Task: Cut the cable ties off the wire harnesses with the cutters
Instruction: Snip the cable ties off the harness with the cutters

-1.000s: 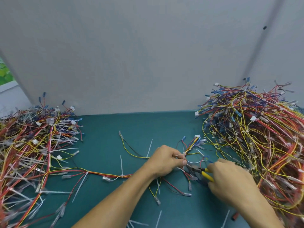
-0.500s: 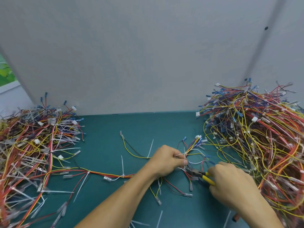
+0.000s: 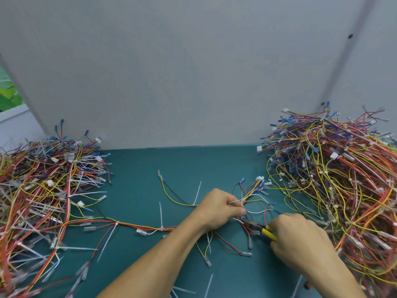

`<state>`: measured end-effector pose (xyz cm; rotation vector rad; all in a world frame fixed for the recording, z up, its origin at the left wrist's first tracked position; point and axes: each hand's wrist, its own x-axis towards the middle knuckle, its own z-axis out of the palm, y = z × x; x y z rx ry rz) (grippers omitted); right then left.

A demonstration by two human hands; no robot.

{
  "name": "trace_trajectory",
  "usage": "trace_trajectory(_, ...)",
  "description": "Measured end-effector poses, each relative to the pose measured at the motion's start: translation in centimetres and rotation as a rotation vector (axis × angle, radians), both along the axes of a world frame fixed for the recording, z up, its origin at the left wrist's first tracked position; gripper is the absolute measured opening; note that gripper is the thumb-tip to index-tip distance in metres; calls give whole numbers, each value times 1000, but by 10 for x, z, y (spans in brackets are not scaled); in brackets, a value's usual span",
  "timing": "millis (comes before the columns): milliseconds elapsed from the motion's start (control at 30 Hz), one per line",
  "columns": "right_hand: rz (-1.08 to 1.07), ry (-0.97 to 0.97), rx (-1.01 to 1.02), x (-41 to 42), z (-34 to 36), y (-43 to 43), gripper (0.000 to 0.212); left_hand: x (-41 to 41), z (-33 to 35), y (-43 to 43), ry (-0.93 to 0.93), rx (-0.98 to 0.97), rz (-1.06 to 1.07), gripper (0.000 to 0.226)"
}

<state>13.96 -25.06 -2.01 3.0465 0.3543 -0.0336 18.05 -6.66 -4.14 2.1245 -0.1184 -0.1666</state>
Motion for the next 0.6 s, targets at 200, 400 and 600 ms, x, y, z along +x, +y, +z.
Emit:
trace_trajectory(200, -13, 10, 3, 1, -1, 0, 28, -1, 1, 0, -3, 6, 1, 12)
trace_trajectory(400, -20, 0, 16, 1, 1, 2, 28, -2, 1, -1, 18, -25, 5, 14)
trace_trajectory(600, -16, 0, 65, 1, 1, 0, 22, -3, 7, 2, 116, -373, 218, 23)
